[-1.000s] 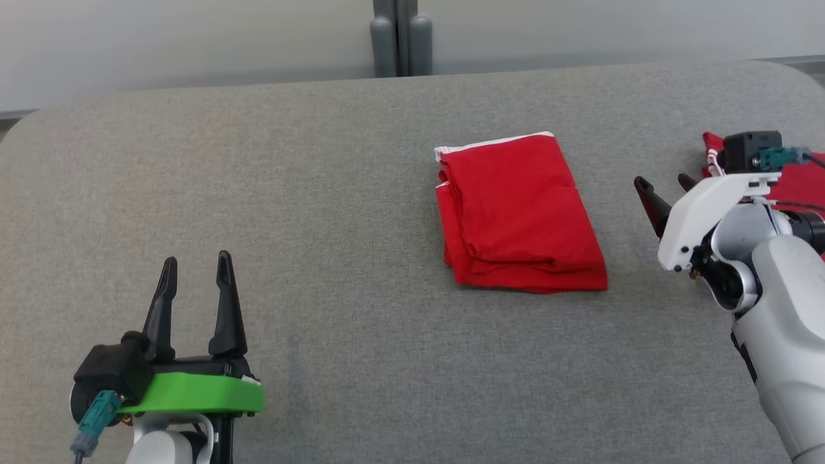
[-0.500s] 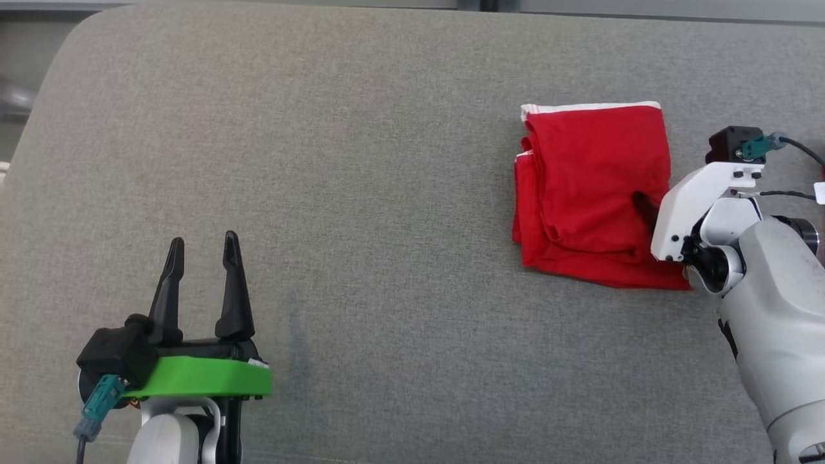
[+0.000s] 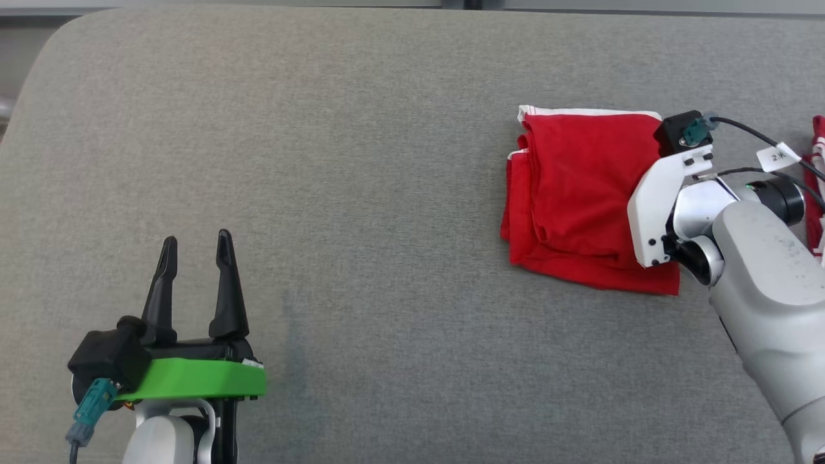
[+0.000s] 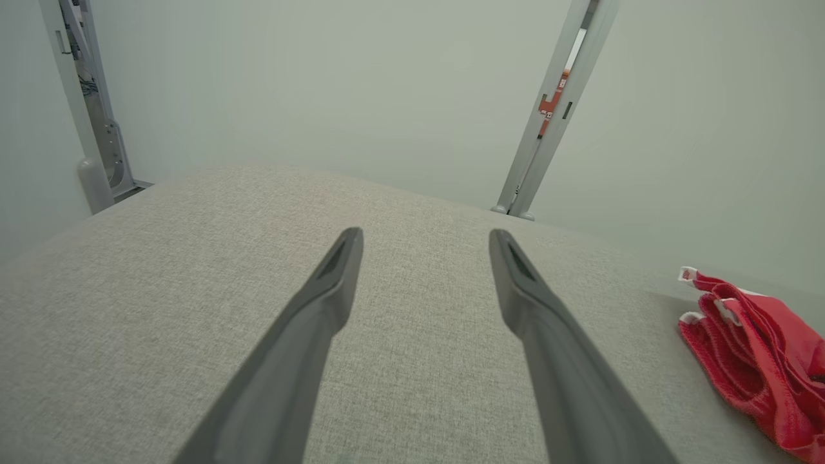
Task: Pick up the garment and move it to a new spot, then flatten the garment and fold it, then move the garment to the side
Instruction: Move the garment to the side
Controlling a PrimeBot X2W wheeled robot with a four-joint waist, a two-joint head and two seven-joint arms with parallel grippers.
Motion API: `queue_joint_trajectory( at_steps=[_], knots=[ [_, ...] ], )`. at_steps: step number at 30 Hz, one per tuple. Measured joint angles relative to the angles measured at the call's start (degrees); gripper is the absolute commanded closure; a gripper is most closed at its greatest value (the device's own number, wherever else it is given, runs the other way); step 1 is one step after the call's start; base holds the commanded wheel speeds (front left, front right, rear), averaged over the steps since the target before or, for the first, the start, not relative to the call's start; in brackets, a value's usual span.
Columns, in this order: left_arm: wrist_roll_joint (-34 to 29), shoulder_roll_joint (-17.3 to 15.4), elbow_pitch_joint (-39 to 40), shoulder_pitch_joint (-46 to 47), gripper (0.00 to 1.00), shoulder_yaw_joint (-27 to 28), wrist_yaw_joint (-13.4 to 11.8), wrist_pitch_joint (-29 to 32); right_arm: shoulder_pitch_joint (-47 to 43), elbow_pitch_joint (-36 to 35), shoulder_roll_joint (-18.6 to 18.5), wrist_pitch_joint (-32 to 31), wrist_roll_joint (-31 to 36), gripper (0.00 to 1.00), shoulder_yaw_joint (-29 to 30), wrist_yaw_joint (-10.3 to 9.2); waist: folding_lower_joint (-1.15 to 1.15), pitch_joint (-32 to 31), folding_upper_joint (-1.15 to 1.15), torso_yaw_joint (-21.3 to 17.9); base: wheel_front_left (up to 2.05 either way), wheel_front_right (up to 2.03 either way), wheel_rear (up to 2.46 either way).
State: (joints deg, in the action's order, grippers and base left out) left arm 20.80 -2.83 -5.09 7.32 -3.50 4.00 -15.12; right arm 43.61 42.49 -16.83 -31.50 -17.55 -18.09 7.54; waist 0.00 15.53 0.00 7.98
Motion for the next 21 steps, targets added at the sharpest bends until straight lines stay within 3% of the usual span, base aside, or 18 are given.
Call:
queue_joint_trajectory(
  at_steps=[8,13,21],
  knots=[
    [-0.30,0.00,2.29,-0.70,0.00,1.37,-0.29,-0.01,4.70,-17.02,-11.72,-9.13,-6.97,1.00,-13.21,0.00,0.00,-0.76,0.00,-6.37,0.00,0.00,0.00],
    [-0.86,0.01,2.77,0.53,0.00,1.46,0.29,0.00,6.65,-21.43,-17.28,-10.02,-8.37,1.00,-14.07,-0.01,0.00,-0.30,0.00,-10.80,0.00,0.00,0.00],
    [-2.97,0.02,3.22,2.66,0.00,0.71,1.44,0.00,7.01,-20.39,-22.01,-7.58,-6.41,1.00,-10.89,-0.01,0.00,2.66,0.00,-16.00,0.00,0.00,0.00]
  ],
)
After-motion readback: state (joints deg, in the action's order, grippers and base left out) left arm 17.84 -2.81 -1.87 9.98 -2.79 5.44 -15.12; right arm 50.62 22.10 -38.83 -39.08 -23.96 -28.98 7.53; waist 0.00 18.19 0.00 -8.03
